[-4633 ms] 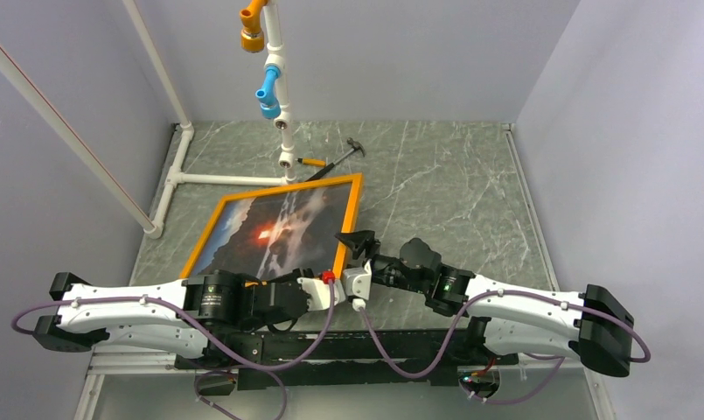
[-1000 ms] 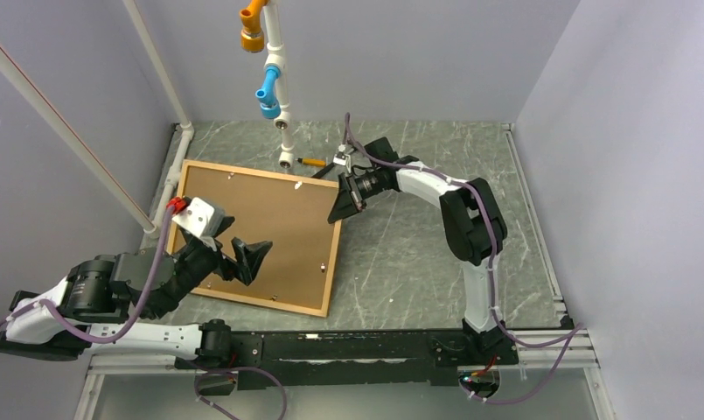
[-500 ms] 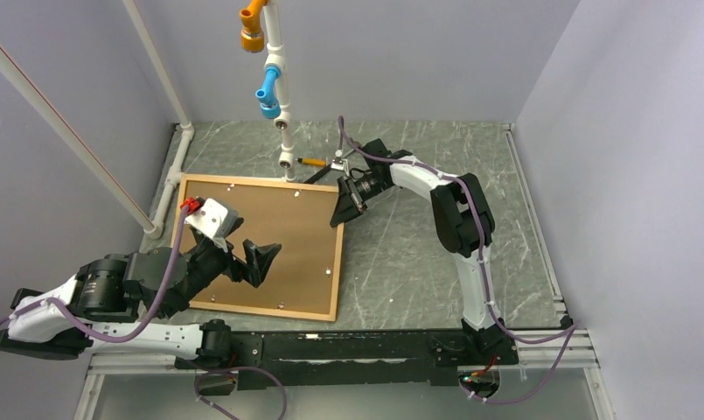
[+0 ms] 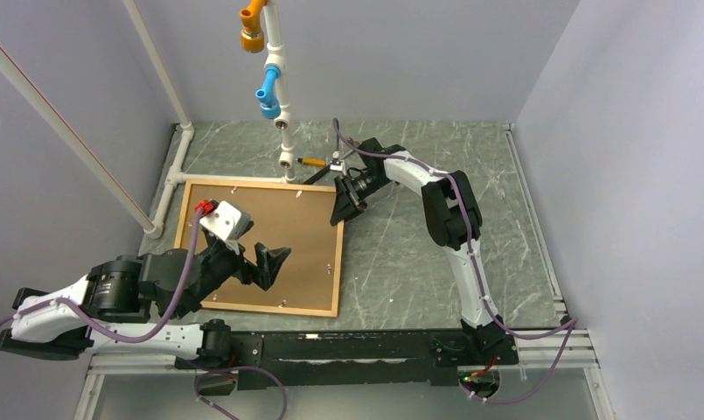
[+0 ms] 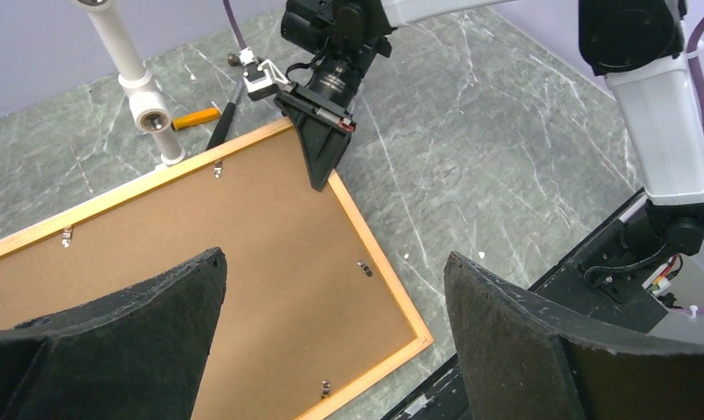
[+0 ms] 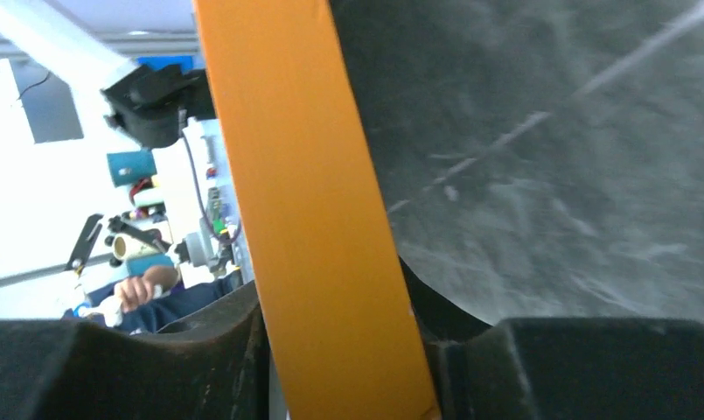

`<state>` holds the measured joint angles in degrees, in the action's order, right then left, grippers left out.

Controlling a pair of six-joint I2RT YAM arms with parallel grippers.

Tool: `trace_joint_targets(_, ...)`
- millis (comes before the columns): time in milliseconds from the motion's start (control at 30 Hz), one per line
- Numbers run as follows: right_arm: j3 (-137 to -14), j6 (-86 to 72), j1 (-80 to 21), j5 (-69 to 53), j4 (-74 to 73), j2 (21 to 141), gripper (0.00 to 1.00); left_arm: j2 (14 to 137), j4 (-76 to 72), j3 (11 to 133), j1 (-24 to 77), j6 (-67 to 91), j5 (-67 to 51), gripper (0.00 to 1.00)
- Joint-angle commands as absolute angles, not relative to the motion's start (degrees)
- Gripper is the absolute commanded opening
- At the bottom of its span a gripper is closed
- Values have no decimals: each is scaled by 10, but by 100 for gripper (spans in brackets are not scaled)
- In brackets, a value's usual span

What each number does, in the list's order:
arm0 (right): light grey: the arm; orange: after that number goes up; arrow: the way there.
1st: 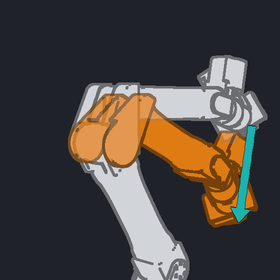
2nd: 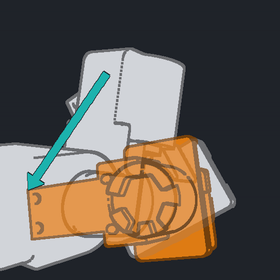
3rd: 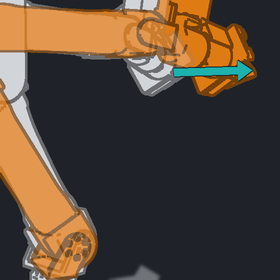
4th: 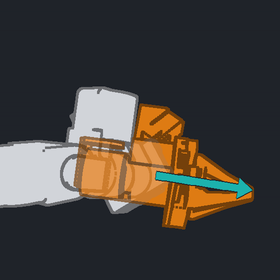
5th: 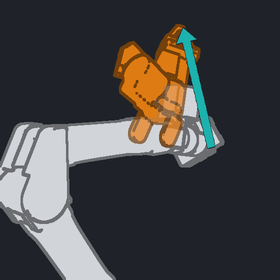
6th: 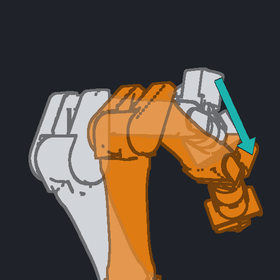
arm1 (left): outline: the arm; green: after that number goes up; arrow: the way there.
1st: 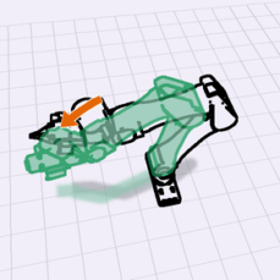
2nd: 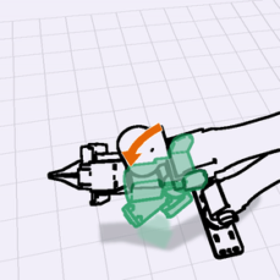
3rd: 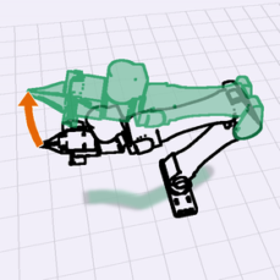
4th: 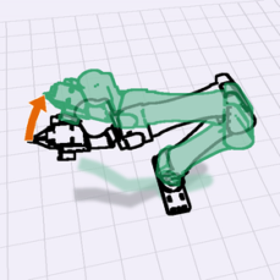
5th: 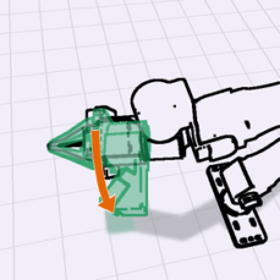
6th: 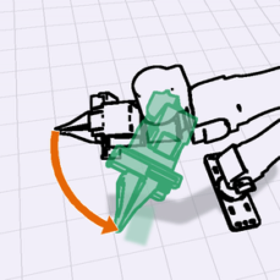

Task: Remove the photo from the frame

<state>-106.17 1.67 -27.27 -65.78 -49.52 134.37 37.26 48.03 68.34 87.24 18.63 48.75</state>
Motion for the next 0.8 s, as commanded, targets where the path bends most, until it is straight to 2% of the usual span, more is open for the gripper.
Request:
trace_joint_targets(0, -1099, 89, -265, -520, -449, 1354, 41, 387, 449, 682, 863, 192, 469, 96)
trace_joint_targets(300, -1025, 52, -264, -419, -401, 1290, 73, 388, 445, 677, 843, 196, 443, 96)
trace_joint_targets(433, -995, 28, -262, -370, -384, 1256, 98, 386, 444, 677, 837, 196, 438, 96)
trace_joint_targets(600, -989, -20, -262, -248, -380, 1223, 100, 385, 445, 672, 834, 200, 432, 96)
trace_joint_targets(767, -965, -65, -264, -167, -272, 1194, 100, 380, 433, 660, 832, 196, 431, 96)
